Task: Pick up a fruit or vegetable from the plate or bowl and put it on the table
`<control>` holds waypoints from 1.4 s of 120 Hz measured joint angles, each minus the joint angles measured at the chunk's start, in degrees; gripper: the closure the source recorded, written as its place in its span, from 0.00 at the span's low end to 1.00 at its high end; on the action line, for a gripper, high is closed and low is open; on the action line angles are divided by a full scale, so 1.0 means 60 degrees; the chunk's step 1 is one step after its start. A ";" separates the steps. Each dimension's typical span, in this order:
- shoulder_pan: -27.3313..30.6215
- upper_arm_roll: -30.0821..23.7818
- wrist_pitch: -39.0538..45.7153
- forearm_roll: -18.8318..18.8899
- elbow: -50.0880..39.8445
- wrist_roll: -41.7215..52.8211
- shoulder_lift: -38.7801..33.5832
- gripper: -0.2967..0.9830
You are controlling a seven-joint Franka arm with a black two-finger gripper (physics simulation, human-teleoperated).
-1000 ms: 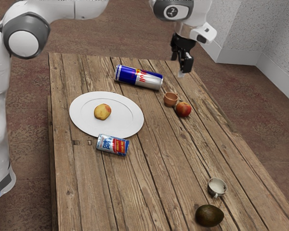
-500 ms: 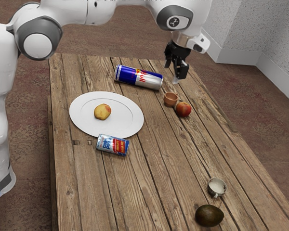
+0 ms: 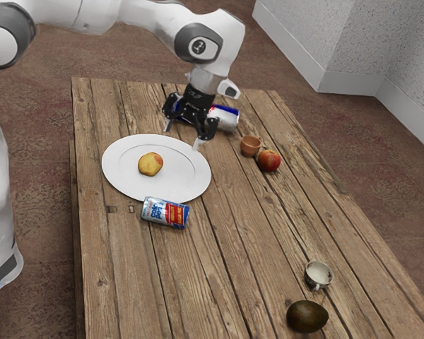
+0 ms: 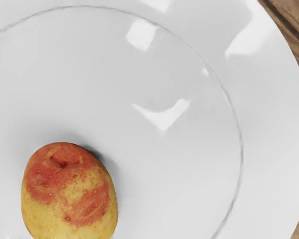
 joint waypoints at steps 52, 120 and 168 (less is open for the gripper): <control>-0.0229 0.0716 0.2852 0.1093 -0.3186 -0.2259 -0.1478 0.23; -0.0571 0.1422 0.3823 0.1357 -0.4021 -0.3202 -0.1575 0.23; -0.0903 0.1445 0.3797 0.1367 -0.4550 -0.3564 -0.1976 0.23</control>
